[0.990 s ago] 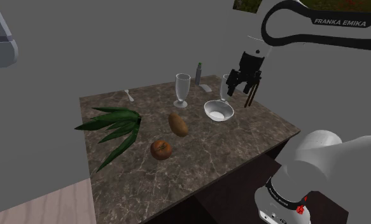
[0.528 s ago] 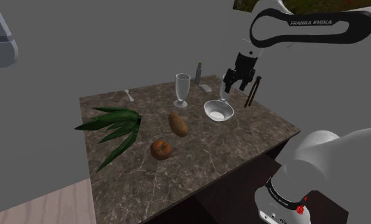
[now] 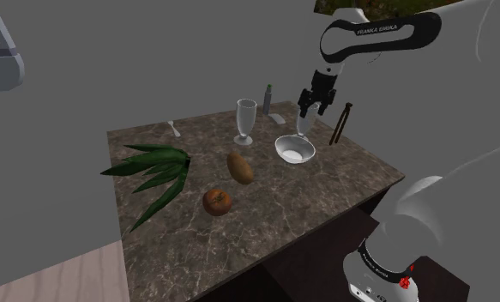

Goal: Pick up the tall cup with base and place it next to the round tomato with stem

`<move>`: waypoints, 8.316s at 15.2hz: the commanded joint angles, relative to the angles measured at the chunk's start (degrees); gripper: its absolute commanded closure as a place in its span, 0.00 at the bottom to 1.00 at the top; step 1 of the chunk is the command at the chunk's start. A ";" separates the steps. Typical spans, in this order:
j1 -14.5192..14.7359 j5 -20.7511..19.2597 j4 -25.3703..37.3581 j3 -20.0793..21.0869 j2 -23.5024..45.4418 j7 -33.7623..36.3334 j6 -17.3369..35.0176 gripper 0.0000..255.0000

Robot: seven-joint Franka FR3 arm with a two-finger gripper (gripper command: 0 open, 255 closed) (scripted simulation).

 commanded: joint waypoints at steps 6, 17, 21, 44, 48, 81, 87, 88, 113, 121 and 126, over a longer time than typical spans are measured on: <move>-1.35 1.90 11.49 -4.73 14.90 -7.77 3.11 0.00; -7.24 9.36 37.54 -7.58 40.02 -18.31 0.94 0.00; -8.97 10.78 42.47 -7.35 45.09 -19.69 0.91 0.00; -8.94 11.26 39.67 -7.09 46.12 -20.02 4.67 1.00; -8.96 10.99 41.15 -7.23 45.54 -19.84 2.66 1.00; -2.87 5.38 45.39 -6.70 31.26 -11.66 -14.84 1.00; 1.94 1.77 36.53 -3.77 21.17 -4.09 -15.46 1.00; 2.60 1.32 35.40 -3.14 19.70 -2.78 -15.74 1.00; 13.16 1.21 24.83 13.64 1.44 24.50 -23.62 1.00; 13.16 1.21 16.69 13.64 -0.48 24.54 -17.39 1.00; 13.16 1.21 12.07 13.63 -1.26 24.57 -13.55 1.00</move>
